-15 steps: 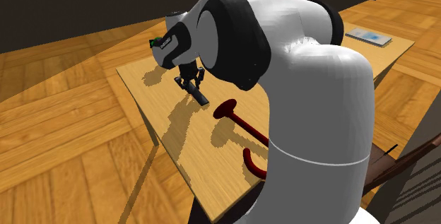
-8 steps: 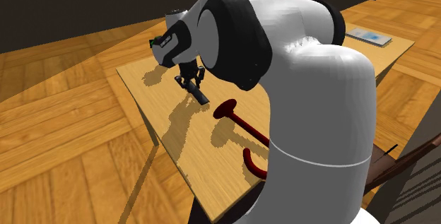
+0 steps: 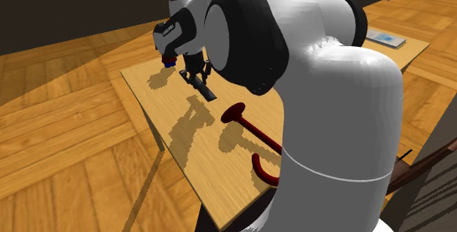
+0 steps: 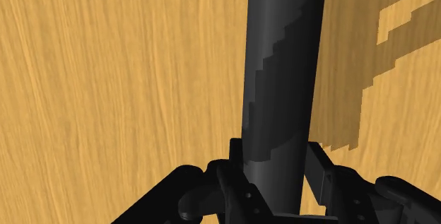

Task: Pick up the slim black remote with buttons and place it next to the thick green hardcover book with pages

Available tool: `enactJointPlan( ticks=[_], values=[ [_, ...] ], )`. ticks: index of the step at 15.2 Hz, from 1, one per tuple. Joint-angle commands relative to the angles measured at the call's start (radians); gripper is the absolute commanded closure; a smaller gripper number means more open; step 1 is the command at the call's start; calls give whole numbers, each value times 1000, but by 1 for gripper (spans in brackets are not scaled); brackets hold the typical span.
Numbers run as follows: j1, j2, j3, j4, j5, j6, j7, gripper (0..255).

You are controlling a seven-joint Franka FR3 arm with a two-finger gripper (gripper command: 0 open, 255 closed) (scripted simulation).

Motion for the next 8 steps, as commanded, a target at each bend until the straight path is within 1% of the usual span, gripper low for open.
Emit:
enactJointPlan(
  ticks=[1, 8],
  values=[
    [-2, -13, 3, 9, 6, -21, -5, 255],
    [-4, -46, 10, 58, 24, -100, -21, 255]
  ],
)
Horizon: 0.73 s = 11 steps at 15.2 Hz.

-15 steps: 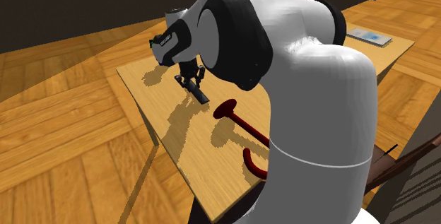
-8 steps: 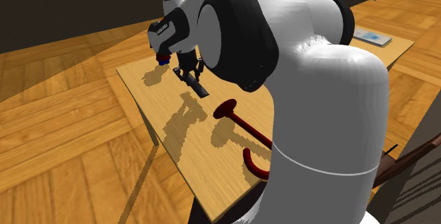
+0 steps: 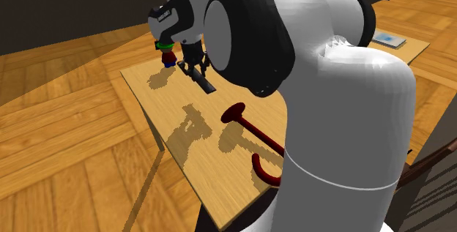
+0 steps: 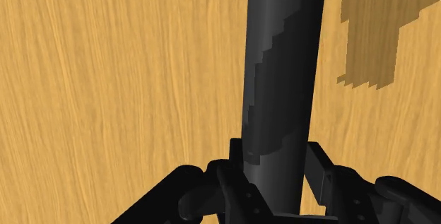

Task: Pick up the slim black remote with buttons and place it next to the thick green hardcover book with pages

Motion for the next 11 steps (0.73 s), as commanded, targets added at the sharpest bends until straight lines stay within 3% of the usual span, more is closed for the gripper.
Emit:
enactJointPlan(
  ticks=[1, 6, 11],
  values=[
    [-2, -11, 2, 14, 6, -25, -6, 255],
    [-2, -27, 6, 57, 15, -81, -16, 255],
    [-85, -74, -24, -8, 41, -49, -127, 255]
  ],
)
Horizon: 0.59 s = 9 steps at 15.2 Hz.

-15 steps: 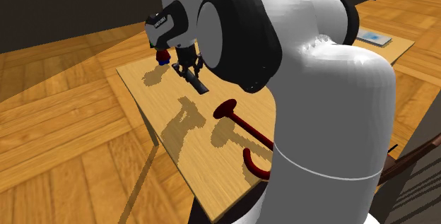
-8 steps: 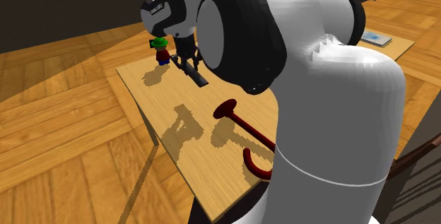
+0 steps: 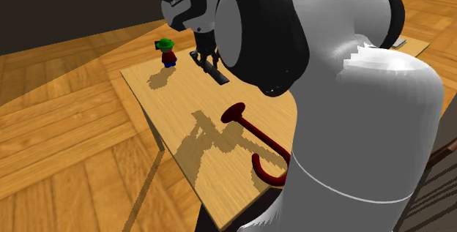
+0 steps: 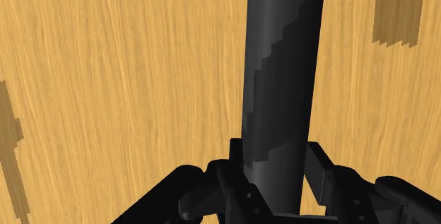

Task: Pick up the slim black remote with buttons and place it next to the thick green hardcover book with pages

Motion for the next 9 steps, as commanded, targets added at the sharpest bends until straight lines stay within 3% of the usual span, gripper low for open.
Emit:
enactJointPlan(
  ticks=[1, 9],
  values=[
    [-34, -25, -12, -29, 12, 10, -48, 255],
    [-152, -45, -69, -54, 40, 34, -228, 255]
  ],
)
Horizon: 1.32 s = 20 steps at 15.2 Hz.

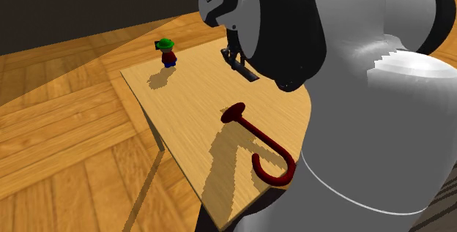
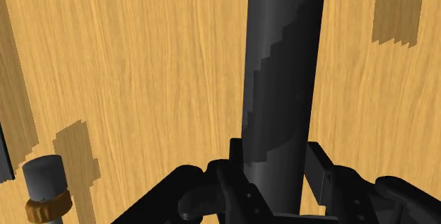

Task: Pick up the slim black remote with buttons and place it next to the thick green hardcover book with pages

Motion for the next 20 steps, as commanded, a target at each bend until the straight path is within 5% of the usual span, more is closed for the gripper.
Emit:
enactJointPlan(
  ticks=[1, 20],
  values=[
    [-31, -2, -16, 2, 7, 1, -50, 255],
    [-257, 177, -130, 254, 40, -45, -415, 255]
  ],
)
